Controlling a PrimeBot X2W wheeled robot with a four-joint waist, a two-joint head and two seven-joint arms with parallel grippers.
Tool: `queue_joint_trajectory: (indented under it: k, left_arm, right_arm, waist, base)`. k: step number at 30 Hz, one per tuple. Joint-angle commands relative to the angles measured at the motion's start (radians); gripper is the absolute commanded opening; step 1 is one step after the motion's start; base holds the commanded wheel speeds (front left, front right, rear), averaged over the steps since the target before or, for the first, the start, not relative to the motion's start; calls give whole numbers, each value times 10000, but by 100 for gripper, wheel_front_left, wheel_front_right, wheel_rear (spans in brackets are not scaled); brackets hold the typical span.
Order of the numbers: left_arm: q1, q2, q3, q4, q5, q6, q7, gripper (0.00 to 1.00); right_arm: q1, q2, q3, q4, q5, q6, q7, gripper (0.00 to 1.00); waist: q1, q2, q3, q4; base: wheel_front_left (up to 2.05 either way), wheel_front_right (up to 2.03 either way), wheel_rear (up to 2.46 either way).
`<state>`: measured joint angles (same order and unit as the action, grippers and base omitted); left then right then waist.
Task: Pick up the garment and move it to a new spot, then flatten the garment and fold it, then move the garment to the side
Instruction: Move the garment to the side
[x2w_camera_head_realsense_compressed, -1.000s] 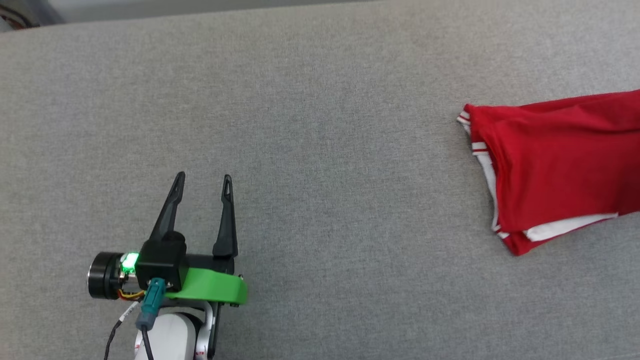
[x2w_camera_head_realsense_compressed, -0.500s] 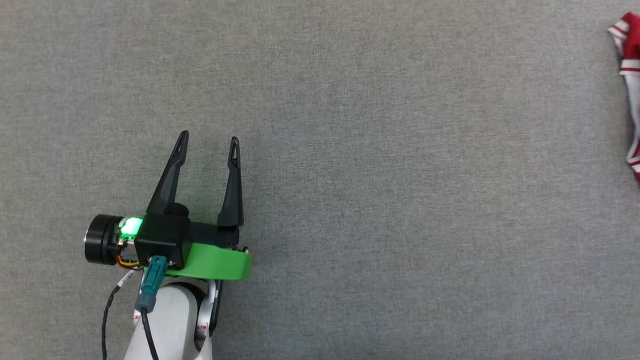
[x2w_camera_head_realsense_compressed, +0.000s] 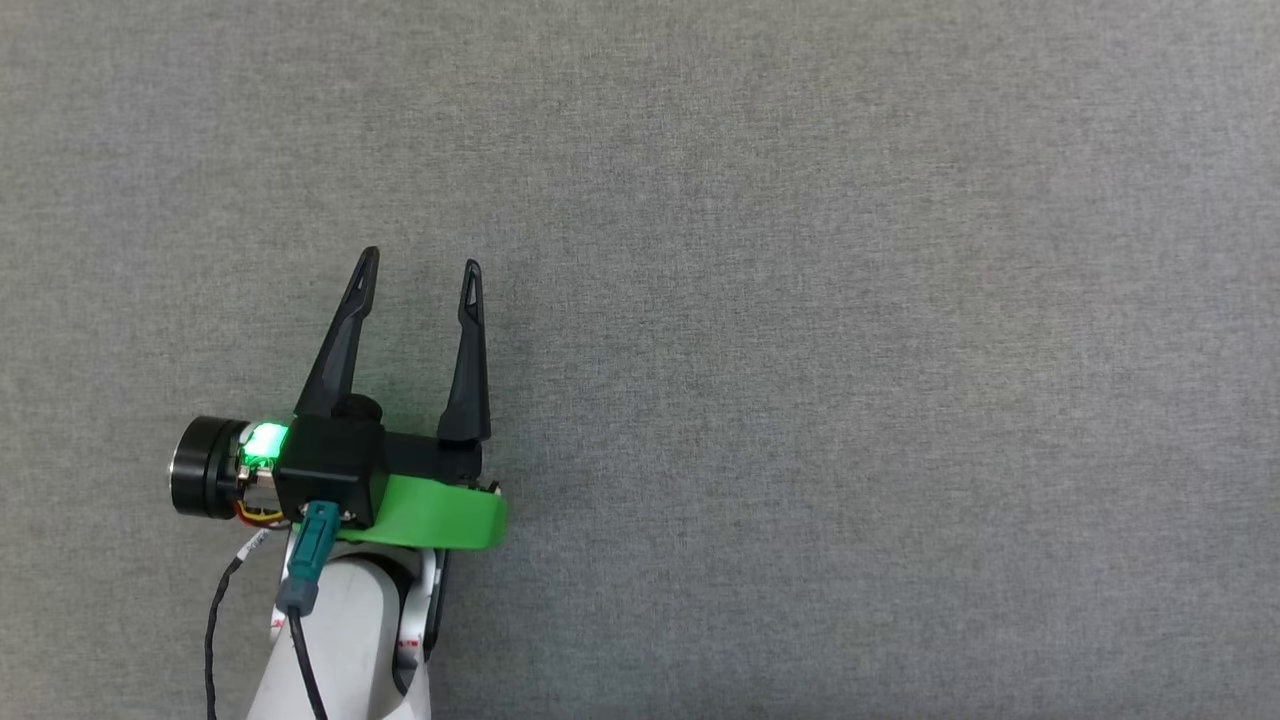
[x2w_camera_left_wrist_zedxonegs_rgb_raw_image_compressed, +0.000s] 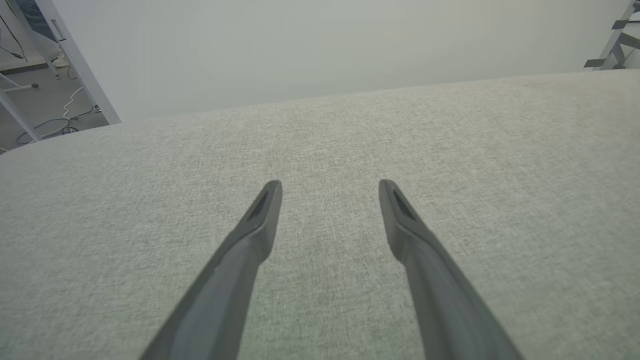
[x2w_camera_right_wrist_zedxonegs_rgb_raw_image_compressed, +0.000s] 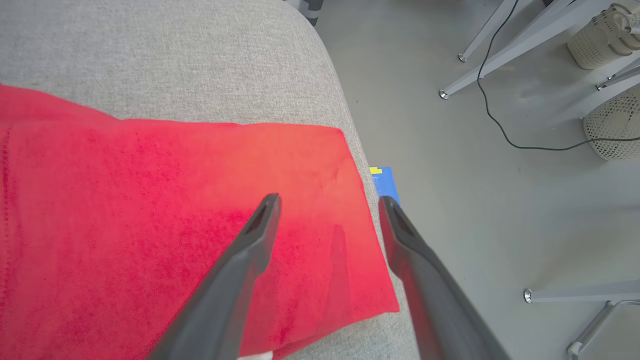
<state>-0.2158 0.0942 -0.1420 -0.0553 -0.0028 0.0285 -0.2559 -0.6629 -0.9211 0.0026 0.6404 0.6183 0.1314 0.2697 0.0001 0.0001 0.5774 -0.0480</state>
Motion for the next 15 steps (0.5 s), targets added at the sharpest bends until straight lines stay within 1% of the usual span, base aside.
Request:
queue_joint_trajectory:
  k: [1,5,8,11,15]
  left_arm:
    - [-74,29,19,31,-39,74,-59,100]
    - [145,33,88,88,-95,145,-59,100]
    - [376,23,127,139,-144,184,-59,100]
    - [643,-9,211,196,-240,241,-59,100]
    - [1030,-66,335,247,-376,282,-59,100]
  right_arm:
    - [-128,94,32,17,-3,-7,-231,100]
    - [-39,251,262,-203,9,-7,-1004,100]
    - [-10,490,372,-527,-12,-7,-1644,100]
    - [15,760,412,-859,-329,-7,-2339,100]
    - [166,1294,293,-1391,-867,-7,-3300,100]
  waist:
    - [-1,-1,-321,-15]
    - [-1,-1,-881,-34]
    - [-1,-1,-1409,-32]
    - [-1,-1,-1902,-9]
    - [-1,-1,-2459,97]
  base:
    - [0,0,0]
    - [0,0,0]
    - [0,0,0]
    - [0,0,0]
    - [0,0,0]
